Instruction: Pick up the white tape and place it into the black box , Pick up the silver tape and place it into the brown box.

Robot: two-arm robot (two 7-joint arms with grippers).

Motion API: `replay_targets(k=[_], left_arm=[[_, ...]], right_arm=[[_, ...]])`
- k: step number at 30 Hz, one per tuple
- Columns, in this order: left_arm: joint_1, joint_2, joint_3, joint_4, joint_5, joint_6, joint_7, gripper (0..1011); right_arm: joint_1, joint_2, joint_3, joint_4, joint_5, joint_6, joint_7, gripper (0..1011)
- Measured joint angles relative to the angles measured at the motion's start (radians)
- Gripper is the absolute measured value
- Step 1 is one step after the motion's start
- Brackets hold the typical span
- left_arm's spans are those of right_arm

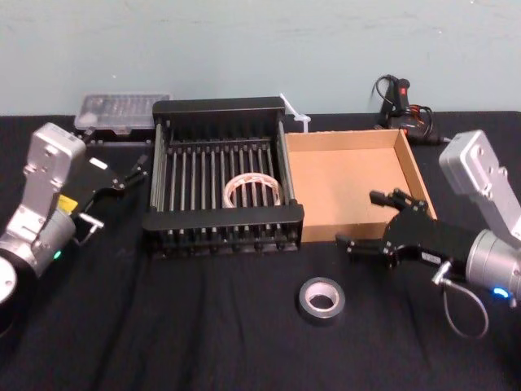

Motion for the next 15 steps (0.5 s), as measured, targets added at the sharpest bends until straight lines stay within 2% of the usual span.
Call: replay_targets(k=[8, 15], left_arm=[[0.000, 0.000, 0.000, 0.000, 0.000, 0.000, 0.000, 1001], [0.000, 0.000, 0.000, 0.000, 0.000, 0.000, 0.000, 1001]], right_arm=[[-0.021, 0.021, -0.023, -0.017, 0.013, 0.033, 0.013, 1002], [-0.011, 0.026, -0.051, -0.005, 0.025, 0.077, 0.018, 1002]])
